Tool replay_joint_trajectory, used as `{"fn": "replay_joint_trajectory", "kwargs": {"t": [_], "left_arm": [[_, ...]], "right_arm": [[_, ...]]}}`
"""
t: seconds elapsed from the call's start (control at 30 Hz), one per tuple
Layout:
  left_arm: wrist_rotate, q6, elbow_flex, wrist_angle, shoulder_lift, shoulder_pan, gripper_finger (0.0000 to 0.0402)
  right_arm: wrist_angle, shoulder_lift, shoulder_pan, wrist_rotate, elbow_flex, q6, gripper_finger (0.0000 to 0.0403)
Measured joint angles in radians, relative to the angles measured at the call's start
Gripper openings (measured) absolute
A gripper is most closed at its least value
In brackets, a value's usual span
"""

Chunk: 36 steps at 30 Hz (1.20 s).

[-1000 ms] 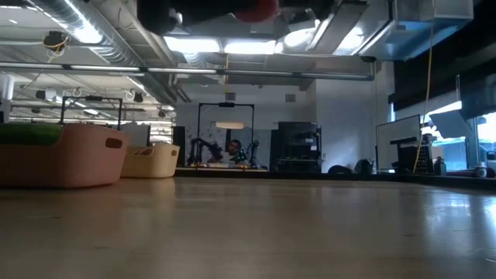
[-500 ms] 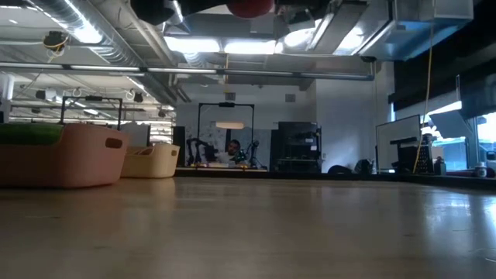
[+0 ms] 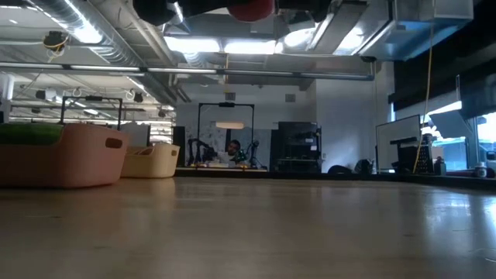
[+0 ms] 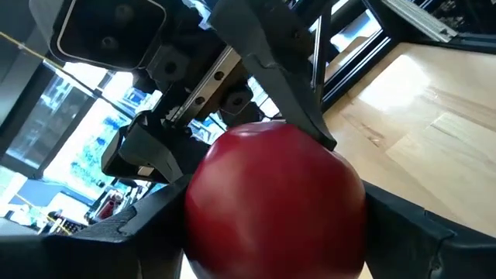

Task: Sort produce into baskets
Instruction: Put the tomato into the yellow bin

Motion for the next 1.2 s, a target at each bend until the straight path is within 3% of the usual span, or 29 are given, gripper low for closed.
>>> {"fn": "replay_joint_trajectory", "kwargs": {"t": [0.23,0.4,0.6,1.0,1.2], "left_arm": [[-0.041,-0.006,0.000,0.007,0.000,0.001,0.0305],[-0.046,-0.066,0.000,0.007,0.000,0.002,0.0305],[-0.078,-0.312,0.001,-0.066,-0.001,0.036,0.0305],[-0.121,-0.829,0.002,-0.517,-0.003,0.256,0.0305],[-0.122,-0.967,0.134,-0.911,-0.006,0.401,0.0305]], "right_arm": [[-0.169,-0.038,-0.001,0.032,0.013,0.008,0.0333],[-0.335,-0.097,-0.002,0.062,0.025,0.096,0.0343],[-0.584,-0.108,-0.002,0.063,0.016,0.245,0.0344],[-0.586,-0.102,-0.002,0.085,-0.266,0.480,0.0344],[-0.520,-0.102,-0.002,0.075,-0.402,0.570,0.0344]]}}
